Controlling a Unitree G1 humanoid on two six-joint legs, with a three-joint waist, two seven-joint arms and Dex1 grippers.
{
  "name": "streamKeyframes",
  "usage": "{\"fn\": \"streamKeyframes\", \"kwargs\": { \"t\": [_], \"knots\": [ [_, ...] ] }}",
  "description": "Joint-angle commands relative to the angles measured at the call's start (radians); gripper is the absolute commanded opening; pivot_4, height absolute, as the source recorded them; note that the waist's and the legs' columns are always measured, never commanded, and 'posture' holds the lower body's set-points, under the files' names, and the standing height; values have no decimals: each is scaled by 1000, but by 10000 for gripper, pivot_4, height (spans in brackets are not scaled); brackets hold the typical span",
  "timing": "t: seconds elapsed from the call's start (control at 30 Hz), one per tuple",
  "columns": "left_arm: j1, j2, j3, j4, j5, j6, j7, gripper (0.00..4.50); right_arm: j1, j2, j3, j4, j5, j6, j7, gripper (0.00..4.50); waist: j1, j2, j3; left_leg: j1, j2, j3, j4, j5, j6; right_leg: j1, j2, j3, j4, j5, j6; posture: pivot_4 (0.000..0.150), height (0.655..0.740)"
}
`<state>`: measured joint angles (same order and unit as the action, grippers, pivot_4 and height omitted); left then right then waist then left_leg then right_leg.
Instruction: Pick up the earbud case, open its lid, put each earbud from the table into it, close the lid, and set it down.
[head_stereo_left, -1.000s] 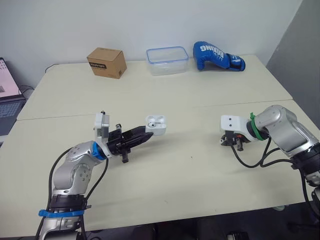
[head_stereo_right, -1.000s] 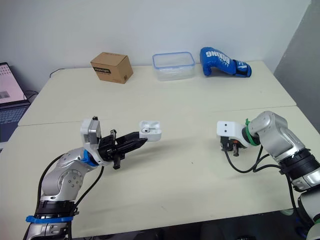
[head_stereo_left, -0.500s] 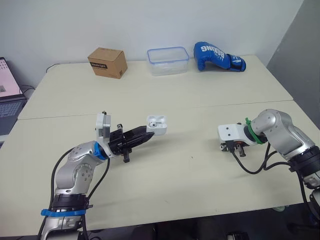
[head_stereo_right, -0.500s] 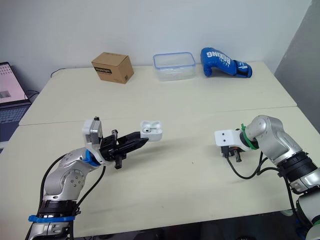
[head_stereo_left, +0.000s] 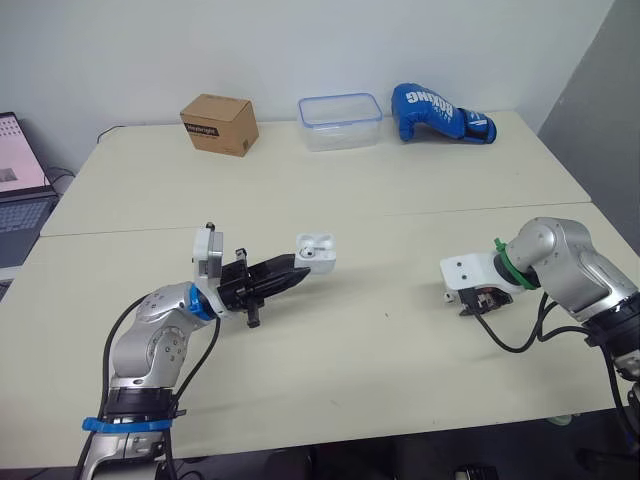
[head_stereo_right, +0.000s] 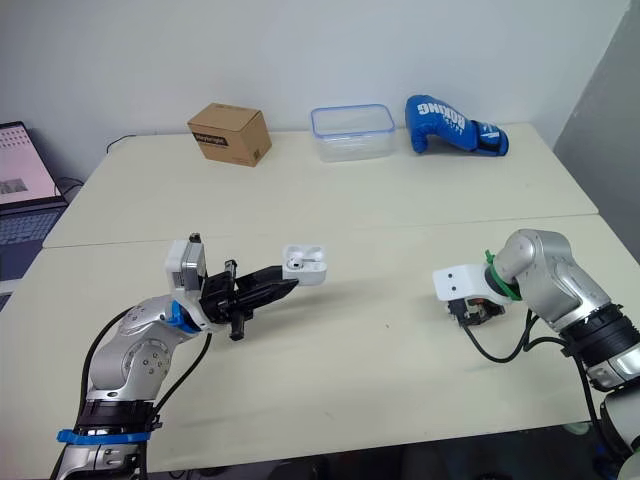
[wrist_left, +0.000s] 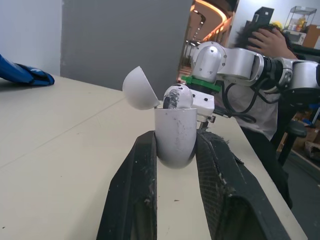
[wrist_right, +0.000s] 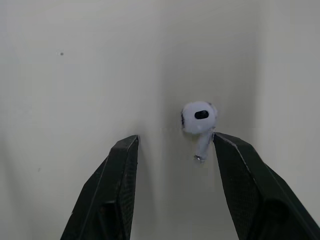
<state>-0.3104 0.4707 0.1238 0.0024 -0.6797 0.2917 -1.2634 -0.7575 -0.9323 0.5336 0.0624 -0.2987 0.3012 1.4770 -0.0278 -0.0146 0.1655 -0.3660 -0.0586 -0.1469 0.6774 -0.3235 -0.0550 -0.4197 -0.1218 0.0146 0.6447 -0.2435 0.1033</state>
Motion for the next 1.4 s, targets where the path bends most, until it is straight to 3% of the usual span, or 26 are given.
{"fn": "streamKeyframes", "kwargs": {
  "t": [0.03, 0.23, 0.53, 1.03, 1.4],
  "knots": [
    [-17, 3, 5, -4, -1, -29, -20, 7501, -14, -5, 3, -54, -42, 17, 26, 24218, -1, 0, 0, 0, 0, 0, 0, 0, 0, 0, 0, 0, 0, 0, 0, 1500, 7307],
    [-21, -6, 1, 10, 3, -46, -27, 7501, -57, 42, 32, -13, -126, 3, 11, 24218, -1, 0, 0, 0, 0, 0, 0, 0, 0, 0, 0, 0, 0, 0, 0, 1500, 7307],
    [-4, -23, 2, 6, 6, -69, -21, 7501, -108, 97, 62, -27, -185, 131, 93, 24218, -2, 0, 0, 0, 0, 0, 0, 0, 0, 0, 0, 0, 0, 0, 0, 1500, 7307],
    [-5, -26, -5, -9, 2, -66, -10, 7501, -127, 94, 121, -122, -162, 342, 137, 24218, -2, 0, 0, 0, 0, 0, 0, 0, 0, 0, 0, 0, 0, 0, 0, 1500, 7307],
    [-3, -24, -8, -14, 3, -63, -6, 7501, -131, 94, 160, -113, -169, 377, 119, 24218, -2, 0, 0, 0, 0, 0, 0, 0, 0, 0, 0, 0, 0, 0, 0, 1500, 7307]
  ]
}}
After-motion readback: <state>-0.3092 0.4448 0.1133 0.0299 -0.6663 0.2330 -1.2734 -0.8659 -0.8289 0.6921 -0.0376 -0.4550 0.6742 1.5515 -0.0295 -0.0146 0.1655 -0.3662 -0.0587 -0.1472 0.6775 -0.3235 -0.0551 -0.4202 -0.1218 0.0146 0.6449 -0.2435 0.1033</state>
